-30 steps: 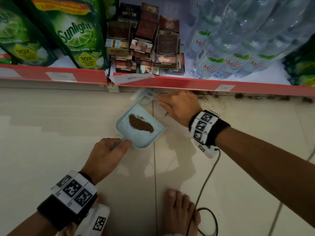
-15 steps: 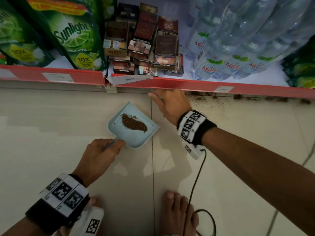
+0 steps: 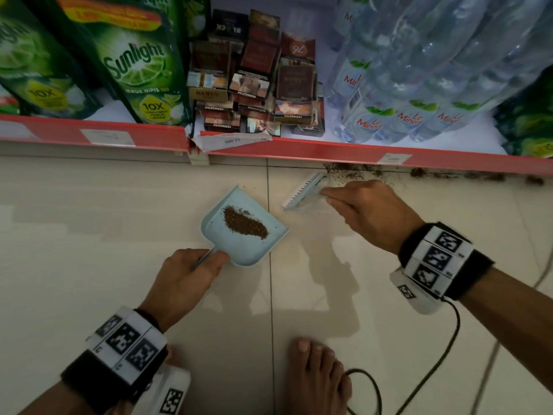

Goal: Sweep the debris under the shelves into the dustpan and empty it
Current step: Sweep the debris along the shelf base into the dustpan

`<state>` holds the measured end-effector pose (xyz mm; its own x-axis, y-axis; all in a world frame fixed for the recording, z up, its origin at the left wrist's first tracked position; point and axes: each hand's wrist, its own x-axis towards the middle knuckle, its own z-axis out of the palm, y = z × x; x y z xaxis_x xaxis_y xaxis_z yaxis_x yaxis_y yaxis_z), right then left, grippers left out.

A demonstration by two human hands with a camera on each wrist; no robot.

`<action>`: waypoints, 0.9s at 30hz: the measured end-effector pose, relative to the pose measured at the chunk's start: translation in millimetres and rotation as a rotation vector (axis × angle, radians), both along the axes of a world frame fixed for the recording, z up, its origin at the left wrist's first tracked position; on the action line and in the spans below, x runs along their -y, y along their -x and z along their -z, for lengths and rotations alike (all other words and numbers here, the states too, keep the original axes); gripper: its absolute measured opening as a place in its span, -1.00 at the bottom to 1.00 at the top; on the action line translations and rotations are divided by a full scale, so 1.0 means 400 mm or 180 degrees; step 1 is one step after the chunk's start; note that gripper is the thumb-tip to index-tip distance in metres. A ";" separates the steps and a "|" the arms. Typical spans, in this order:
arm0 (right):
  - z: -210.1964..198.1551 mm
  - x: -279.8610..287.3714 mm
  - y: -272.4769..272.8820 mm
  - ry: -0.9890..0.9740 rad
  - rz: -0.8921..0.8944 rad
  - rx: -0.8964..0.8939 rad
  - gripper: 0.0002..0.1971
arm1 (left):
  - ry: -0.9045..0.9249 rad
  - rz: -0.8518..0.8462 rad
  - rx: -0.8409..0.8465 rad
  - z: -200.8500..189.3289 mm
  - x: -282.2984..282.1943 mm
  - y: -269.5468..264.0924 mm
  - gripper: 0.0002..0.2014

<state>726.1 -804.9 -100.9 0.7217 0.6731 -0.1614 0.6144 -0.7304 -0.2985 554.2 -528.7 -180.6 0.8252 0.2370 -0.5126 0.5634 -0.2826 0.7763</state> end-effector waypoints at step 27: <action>0.042 -0.173 -0.053 -0.0704 -0.0393 -0.0134 -0.67 | -0.0024 0.0112 -0.0185 -0.030 0.004 0.050 -0.55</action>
